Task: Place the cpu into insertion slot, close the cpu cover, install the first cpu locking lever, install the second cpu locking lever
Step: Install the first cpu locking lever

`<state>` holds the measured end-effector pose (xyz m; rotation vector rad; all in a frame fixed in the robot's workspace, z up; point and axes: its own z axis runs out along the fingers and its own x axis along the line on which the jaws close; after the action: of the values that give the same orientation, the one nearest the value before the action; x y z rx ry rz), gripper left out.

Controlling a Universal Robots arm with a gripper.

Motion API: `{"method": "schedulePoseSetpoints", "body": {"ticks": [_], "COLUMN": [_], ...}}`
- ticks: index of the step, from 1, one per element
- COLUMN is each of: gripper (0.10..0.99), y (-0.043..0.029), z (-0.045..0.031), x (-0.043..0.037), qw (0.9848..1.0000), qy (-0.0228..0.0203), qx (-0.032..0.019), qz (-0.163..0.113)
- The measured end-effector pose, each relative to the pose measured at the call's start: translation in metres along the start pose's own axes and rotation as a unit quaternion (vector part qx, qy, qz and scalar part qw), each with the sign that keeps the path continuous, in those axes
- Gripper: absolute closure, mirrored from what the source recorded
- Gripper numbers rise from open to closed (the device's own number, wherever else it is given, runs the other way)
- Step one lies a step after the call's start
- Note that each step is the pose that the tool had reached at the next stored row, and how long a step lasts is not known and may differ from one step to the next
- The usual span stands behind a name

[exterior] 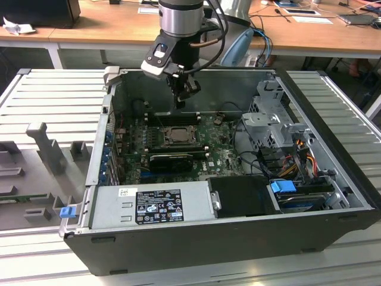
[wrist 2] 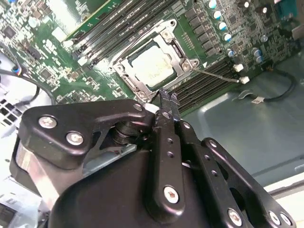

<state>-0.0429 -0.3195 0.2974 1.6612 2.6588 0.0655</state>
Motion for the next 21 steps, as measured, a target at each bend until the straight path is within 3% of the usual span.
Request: {"method": "schedulePoseSetpoints", "body": {"ticks": [7, 12, 16, 18, 21], "gripper": [0.98, 0.98, 0.98, 0.98, 0.98], "y": [0.0, 0.0, 0.0, -0.0001, 0.0], "z": [0.0, 0.0001, 0.0001, 0.0001, 0.0001], "x": [0.0, -0.0001, -0.0001, -0.0001, -0.0001], "qw": [0.9982, 0.9945, 0.9888, 0.9845, 0.9805], "qy": [0.0024, 0.004, 0.0058, 0.0068, 0.0076], "qx": [0.001, 0.0018, 0.0026, 0.003, 0.0034], "qz": [-0.061, -0.104, -0.149, -0.175, -0.196]}}
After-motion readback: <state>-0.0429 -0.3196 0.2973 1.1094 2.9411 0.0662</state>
